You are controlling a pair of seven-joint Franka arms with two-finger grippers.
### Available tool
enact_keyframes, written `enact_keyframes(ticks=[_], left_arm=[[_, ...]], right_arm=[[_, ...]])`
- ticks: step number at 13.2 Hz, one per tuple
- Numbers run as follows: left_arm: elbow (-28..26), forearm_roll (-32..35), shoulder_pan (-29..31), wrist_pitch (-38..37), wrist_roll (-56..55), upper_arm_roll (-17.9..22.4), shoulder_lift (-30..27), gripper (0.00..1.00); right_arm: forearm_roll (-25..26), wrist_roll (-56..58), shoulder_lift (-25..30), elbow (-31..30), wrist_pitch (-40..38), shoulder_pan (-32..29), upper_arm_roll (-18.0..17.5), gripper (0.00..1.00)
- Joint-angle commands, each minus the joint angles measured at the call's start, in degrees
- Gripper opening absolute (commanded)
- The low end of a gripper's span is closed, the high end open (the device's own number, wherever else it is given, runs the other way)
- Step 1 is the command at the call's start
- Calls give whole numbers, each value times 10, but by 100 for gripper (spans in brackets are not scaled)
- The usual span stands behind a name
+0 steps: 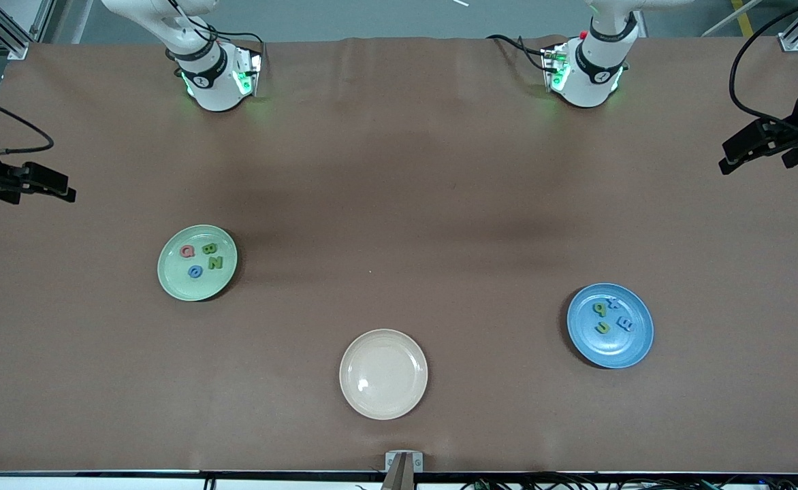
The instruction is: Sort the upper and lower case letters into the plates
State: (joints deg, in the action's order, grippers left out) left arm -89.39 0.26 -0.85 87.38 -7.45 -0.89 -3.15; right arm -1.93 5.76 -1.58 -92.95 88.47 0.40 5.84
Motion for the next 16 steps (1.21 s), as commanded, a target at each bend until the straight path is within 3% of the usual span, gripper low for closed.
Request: enact_keyframes(ticks=[1,16], left_arm=[[-40,-3,9,7,17,-1,-44,100],[-18,2,-8,-2,16,-25,-32,100]], right_arm=[[11,-7,47,-57,21,-15,-19,100],[14,0,87,-65,14,-9,-21,100]])
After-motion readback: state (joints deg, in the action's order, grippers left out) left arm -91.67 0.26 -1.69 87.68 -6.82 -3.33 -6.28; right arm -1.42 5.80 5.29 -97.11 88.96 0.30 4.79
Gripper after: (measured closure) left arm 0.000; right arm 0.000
